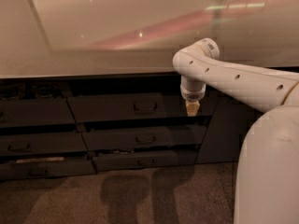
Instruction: Open top drawer
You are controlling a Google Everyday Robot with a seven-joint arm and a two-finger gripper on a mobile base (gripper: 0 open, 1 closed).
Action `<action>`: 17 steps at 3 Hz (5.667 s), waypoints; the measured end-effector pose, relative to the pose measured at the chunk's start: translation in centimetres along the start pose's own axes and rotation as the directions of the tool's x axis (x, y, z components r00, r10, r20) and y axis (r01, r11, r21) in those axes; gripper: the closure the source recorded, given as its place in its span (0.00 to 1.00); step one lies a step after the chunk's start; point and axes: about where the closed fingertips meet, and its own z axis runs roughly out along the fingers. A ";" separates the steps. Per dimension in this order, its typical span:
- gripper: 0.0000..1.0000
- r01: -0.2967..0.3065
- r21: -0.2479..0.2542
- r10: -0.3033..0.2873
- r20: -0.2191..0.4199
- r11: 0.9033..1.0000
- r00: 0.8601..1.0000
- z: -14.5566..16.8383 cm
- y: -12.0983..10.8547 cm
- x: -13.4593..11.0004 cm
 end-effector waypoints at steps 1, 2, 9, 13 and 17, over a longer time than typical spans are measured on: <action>0.66 0.000 0.000 0.000 0.000 1.000 1.000 0.0 0.0 0.0; 0.89 0.000 0.000 0.000 0.000 1.000 1.000 0.0 0.0 0.0; 1.00 -0.005 0.029 0.005 -0.006 1.000 1.000 -1.9 1.2 0.6; 1.00 0.022 0.058 -0.023 0.023 0.998 0.999 -2.4 4.4 -0.6; 1.00 0.031 0.050 -0.032 0.021 0.998 0.999 -2.6 5.2 -0.4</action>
Offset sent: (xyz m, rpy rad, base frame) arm 0.0000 0.0000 0.0000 0.0000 0.0000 0.0000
